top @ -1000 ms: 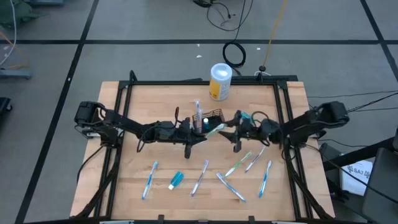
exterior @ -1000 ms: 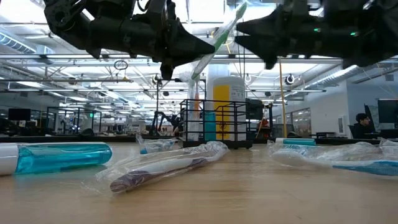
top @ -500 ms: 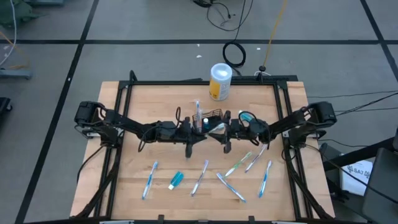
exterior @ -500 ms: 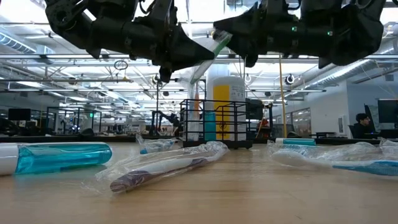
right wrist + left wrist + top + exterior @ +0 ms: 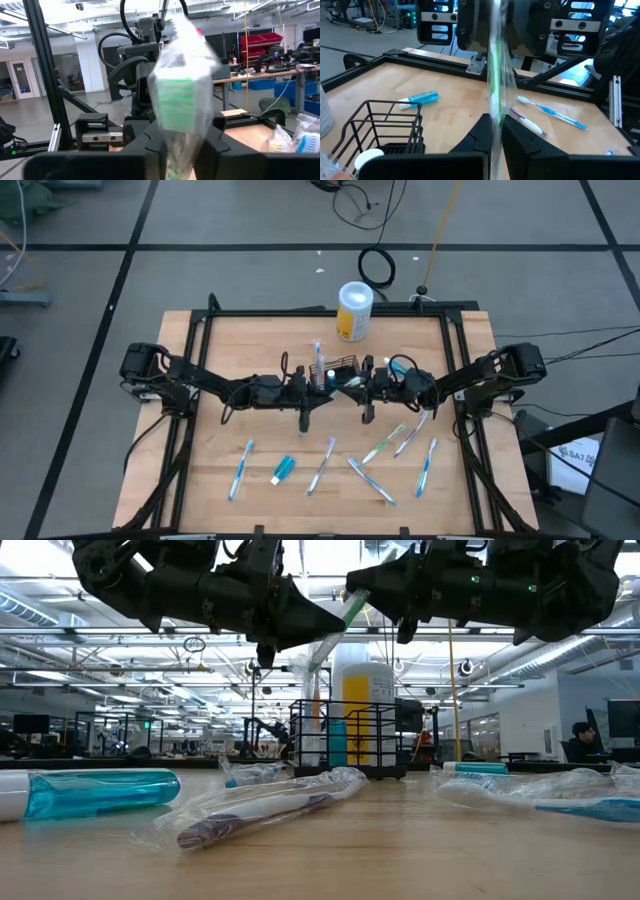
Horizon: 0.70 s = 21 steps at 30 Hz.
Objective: Pick & Place toothbrushing station
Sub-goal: Put the green toothbrush into the black wire organizer
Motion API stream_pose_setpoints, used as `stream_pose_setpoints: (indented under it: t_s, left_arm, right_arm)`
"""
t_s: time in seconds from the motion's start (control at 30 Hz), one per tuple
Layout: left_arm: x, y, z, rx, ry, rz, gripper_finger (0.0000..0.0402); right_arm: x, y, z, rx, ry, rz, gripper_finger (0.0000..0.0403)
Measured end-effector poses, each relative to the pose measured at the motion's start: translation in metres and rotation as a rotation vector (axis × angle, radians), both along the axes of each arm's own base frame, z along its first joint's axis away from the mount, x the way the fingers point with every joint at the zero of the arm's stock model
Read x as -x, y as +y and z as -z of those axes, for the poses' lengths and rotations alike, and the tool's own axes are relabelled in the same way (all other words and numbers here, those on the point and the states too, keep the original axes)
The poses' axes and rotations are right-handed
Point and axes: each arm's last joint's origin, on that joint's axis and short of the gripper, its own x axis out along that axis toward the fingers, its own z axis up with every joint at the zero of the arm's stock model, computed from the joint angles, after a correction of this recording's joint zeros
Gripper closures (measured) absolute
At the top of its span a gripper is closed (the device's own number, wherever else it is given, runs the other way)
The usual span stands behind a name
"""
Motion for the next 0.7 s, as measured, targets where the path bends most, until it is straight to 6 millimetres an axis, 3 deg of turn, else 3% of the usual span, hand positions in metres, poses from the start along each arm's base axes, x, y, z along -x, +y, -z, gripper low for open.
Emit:
stream_pose_setpoints:
  t_s: [0.13, 0.37, 0.7]
  left_arm:
    - [0.0, 0.0001, 0.0001, -0.002, 0.0, -0.002, 0.0378]
    - [0.0001, 0.0001, 0.0004, 0.0, 0.004, -0.005, 0.0365]
    - [0.0005, 0.0009, 0.0035, 0.016, 0.034, -0.021, 0.0247]
  right_arm:
    - [0.0001, 0.0, 0.0001, -0.001, 0.001, 0.001, 0.0392]
    - [-0.0002, 0.0, 0.0012, -0.028, 0.011, -0.005, 0.0394]
    - [-0.0011, -0.0037, 0.0071, -0.075, 0.079, -0.008, 0.0396]
